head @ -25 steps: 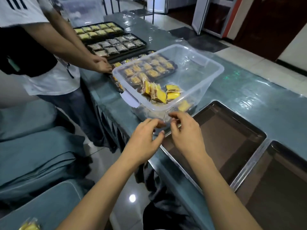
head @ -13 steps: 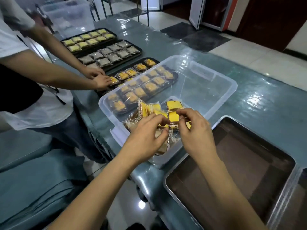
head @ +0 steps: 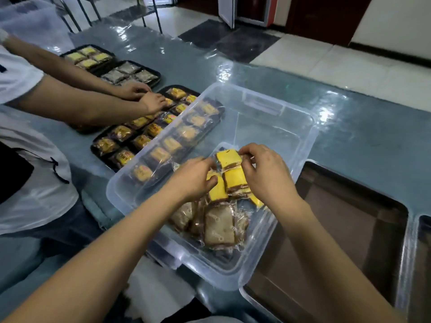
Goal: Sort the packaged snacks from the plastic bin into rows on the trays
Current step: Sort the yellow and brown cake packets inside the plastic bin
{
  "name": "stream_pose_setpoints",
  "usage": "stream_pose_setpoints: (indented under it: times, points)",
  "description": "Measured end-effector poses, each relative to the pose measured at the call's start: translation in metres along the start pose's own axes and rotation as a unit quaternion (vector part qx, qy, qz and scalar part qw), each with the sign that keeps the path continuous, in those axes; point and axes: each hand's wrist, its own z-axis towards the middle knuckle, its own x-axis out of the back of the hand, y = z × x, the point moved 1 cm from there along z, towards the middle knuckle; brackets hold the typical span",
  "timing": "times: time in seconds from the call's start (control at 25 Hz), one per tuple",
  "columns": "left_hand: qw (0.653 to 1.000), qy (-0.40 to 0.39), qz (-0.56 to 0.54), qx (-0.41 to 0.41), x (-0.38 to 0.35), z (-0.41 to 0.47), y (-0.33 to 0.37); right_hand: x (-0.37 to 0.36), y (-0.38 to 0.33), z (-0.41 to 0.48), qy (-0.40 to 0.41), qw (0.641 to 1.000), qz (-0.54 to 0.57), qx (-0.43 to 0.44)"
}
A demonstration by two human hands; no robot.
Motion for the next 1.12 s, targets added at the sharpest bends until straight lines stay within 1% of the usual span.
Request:
stream_pose_setpoints:
  times: [0.08,0.2,0.28,0.36,0.4,0.48,0.56,0.68,0.76,0.88,1.0,1.12]
  points:
    - [0.998,-0.048,0.047,0.009,-0.007,0.025,-0.009,-0.010,-0.004,0.022,-0.014,0.999,-0.034,-0.017]
    - [0.983,-0.108,0.140,0.045,-0.024,0.046,-0.026,-0.026,-0.003,0.041,-0.052,0.995,-0.067,-0.054]
    - [0.973,-0.146,0.166,0.071,-0.034,0.051,-0.037,-0.035,0.002,0.044,-0.076,0.990,-0.079,-0.084]
    - [0.967,-0.171,0.171,0.076,-0.043,0.054,-0.041,-0.039,0.008,0.044,-0.084,0.987,-0.083,-0.106]
    - [0.968,-0.168,0.171,0.068,-0.046,0.055,-0.040,-0.039,0.009,0.044,-0.080,0.987,-0.084,-0.111]
    - [0.978,-0.137,0.151,0.049,-0.046,0.056,-0.037,-0.041,0.010,0.046,-0.078,0.986,-0.089,-0.119]
    - [0.989,-0.108,0.094,0.037,-0.043,0.055,-0.032,-0.043,0.010,0.049,-0.086,0.984,-0.095,-0.126]
    - [0.992,-0.114,-0.027,0.047,-0.041,0.053,-0.025,-0.046,0.013,0.050,-0.093,0.982,-0.098,-0.134]
    - [0.988,-0.121,-0.067,0.075,-0.038,0.053,-0.024,-0.046,0.015,0.050,-0.098,0.980,-0.105,-0.139]
    - [0.981,-0.159,-0.067,0.087,-0.031,0.052,-0.027,-0.048,0.017,0.051,-0.120,0.975,-0.123,-0.142]
    - [0.982,-0.155,-0.066,0.082,-0.024,0.051,-0.029,-0.052,0.025,0.055,-0.170,0.959,-0.162,-0.158]
    - [0.991,-0.128,0.018,0.037,-0.019,0.046,-0.032,-0.055,0.035,0.066,-0.238,0.928,-0.239,-0.161]
